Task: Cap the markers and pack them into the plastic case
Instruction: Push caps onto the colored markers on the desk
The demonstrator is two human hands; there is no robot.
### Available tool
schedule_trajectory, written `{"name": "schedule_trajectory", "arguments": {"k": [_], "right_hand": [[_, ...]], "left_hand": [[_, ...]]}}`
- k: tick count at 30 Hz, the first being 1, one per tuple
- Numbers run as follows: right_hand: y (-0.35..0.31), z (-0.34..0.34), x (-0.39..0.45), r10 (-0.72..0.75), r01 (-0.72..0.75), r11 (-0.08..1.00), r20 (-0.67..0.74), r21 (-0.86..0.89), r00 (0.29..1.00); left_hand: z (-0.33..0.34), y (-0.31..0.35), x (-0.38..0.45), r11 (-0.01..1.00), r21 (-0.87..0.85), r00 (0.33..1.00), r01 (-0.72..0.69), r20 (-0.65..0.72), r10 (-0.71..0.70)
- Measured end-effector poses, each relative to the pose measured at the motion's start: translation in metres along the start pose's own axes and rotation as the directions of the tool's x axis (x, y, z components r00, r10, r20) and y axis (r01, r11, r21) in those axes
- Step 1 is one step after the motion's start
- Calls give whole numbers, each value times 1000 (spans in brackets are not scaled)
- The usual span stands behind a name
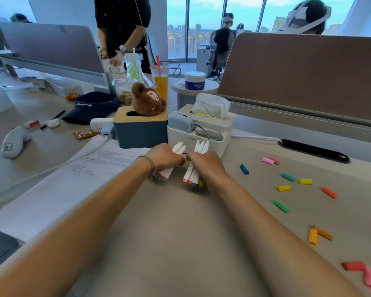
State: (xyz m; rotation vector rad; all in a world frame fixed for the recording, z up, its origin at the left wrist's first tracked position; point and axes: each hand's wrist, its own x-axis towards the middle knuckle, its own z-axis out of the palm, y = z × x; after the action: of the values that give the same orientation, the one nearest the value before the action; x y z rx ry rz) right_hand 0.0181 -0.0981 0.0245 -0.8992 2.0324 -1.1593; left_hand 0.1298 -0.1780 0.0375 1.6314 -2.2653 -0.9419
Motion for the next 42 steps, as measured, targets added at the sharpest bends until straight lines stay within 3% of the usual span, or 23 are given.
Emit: {"name": "schedule_trajectory", "arguments": {"k": [5, 10, 16, 23, 27, 30, 34, 38, 42], "right_hand": [[-10, 14, 5, -2, 10, 992, 65, -123, 998], [-19, 14, 8, 50, -35, 985, 83, -170, 995], [-23, 16, 8, 54, -43, 991, 90, -123, 994], [-22, 13, 6, -18, 33, 983, 82, -183, 996], [-15, 3, 2, 20, -18, 1000, 85, -25, 996], [-9, -14, -3, 4, -2, 1000, 97, -17, 995], [2, -51, -8, -61, 63, 997, 38, -41, 997], [16, -100, -7, -98, 95, 993, -43, -63, 994], [35, -143, 0, -76, 64, 992, -108, -111, 991]], "left_hand": [[-5, -9, 13, 982, 189, 1000, -12, -15, 15], [-13, -13, 18, 977, 212, 999, -15, -33, 22], [-18, -24, 20, 991, 132, 999, 0, -45, 6], [-16, -22, 3, 995, 76, 991, -59, -119, 68], [-13, -10, -14, 975, 209, 980, -77, -166, 112], [-6, 0, -26, 926, 370, 972, -80, -175, 154], [14, 25, -42, 900, 358, 909, -250, -232, 345], [46, 63, -48, 863, 249, 864, -440, -144, 483], [83, 91, -40, 830, 221, 844, -512, -50, 534]]}}
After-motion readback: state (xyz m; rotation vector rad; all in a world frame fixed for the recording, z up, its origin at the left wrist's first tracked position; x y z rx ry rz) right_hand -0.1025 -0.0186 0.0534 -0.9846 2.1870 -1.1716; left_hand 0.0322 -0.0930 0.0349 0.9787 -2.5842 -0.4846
